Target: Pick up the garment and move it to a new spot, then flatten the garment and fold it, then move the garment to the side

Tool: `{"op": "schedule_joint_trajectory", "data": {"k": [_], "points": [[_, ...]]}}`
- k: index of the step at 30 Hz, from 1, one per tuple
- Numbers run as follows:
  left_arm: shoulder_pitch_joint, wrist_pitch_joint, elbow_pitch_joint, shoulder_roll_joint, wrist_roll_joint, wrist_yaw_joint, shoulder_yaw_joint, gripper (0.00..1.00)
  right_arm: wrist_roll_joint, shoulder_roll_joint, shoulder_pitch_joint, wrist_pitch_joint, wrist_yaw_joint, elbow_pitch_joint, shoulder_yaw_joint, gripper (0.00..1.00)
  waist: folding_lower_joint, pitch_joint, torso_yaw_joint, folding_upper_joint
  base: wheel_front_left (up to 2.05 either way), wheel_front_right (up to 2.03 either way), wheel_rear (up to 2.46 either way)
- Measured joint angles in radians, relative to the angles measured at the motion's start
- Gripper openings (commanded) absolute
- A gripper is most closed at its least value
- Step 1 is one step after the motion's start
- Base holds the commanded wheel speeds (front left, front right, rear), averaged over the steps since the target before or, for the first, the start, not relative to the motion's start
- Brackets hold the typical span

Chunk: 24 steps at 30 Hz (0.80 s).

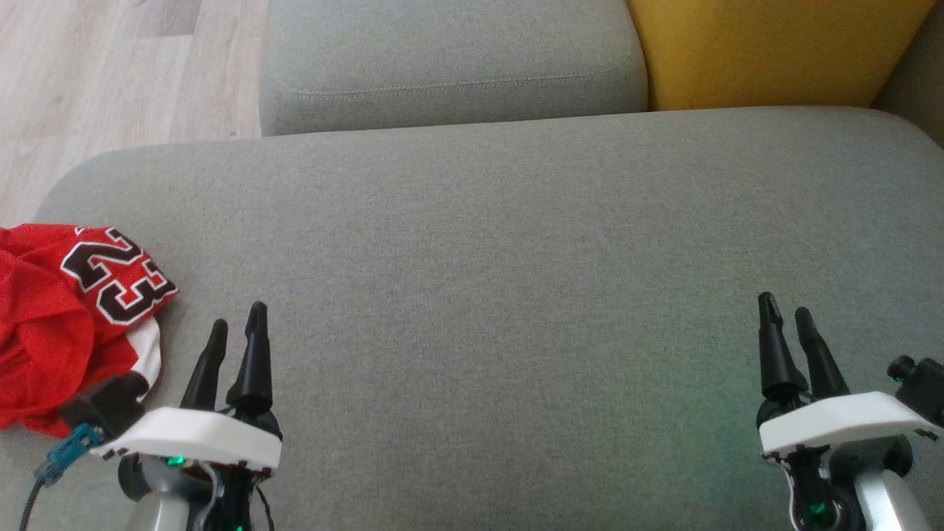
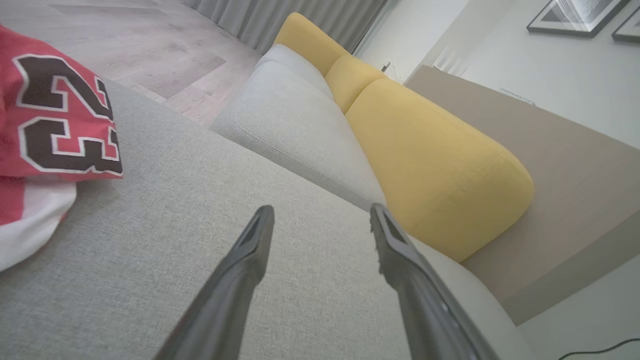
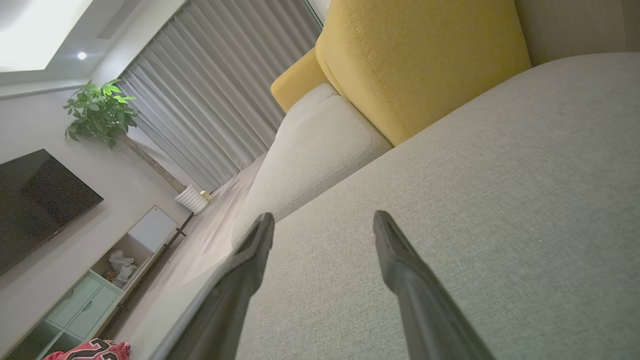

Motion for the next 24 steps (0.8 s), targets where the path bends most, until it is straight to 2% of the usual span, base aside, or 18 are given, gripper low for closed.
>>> {"op": "schedule_joint_trajectory", "data": {"k": [2,3,24], "points": [[0.002,-0.009,0.0,0.007,0.03,0.01,-0.009,1.0,-0.026,0.0,0.0,0.0,0.0,0.0,0.002,1.0,0.0,-0.001,0.001,0.0,0.0,0.0,0.0],[0.017,-0.038,0.012,0.034,0.174,0.059,-0.068,1.0,-0.175,0.0,0.001,0.002,0.0,-0.003,0.008,1.0,0.0,-0.007,0.004,0.0,0.0,0.0,0.0],[0.017,-0.101,0.028,0.08,0.424,0.146,-0.16,1.0,-0.447,0.007,0.011,-0.019,0.003,-0.017,0.035,1.0,0.0,-0.015,0.005,0.0,0.0,0.0,0.0]]}}
